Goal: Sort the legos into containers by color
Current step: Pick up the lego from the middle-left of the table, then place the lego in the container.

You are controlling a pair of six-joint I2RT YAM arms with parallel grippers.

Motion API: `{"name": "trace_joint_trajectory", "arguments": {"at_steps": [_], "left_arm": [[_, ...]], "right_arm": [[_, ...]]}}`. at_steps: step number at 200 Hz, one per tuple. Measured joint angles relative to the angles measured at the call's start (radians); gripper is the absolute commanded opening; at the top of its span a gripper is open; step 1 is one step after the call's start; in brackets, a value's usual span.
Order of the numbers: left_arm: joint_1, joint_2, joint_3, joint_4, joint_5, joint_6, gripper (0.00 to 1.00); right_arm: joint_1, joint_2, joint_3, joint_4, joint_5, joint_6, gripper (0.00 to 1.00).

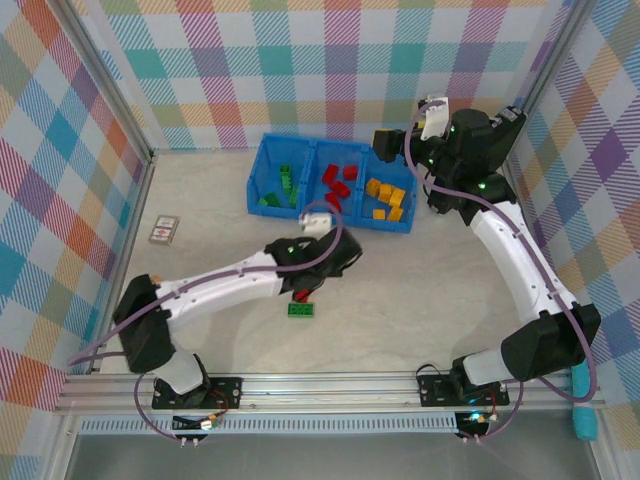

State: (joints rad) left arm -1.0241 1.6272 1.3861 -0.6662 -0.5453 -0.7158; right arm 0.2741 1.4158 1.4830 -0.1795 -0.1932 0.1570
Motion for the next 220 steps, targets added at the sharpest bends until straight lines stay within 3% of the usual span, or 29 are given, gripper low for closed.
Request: {"name": "trace_joint_trajectory", "arguments": {"at_steps": [36, 77, 113, 144, 192, 220], "left_arm": [[0.012, 0.219, 0.197, 0.166, 0.034, 0.239, 0.3], [0.032, 0.415, 0.29, 0.425, 0.087, 0.392, 0.29], [0.085, 0.583, 0.459, 0.608, 0.111, 0.433, 0.32], [0.129, 0.692, 0.578, 0.671, 0.111, 0.42, 0.35], [0.168, 0.753, 0.595, 0.676, 0.135, 0.388, 0.55], [0.171, 0.75, 0.59, 0.694, 0.143, 0.408, 0.57]], "right_arm": [[0.0, -0.027, -0.014, 0.016, 0.002, -0.004, 0.99], [0.0, -0.052, -0.018, 0.029, 0.002, -0.007, 0.99], [0.0, -0.052, -0.021, 0.03, 0.001, -0.007, 0.99], [0.0, -0.052, -0.025, 0.029, 0.002, -0.008, 0.99], [0.0, -0.052, -0.025, 0.029, 0.003, -0.015, 0.99], [0.0, -0.052, -0.025, 0.029, 0.002, -0.015, 0.99]]}}
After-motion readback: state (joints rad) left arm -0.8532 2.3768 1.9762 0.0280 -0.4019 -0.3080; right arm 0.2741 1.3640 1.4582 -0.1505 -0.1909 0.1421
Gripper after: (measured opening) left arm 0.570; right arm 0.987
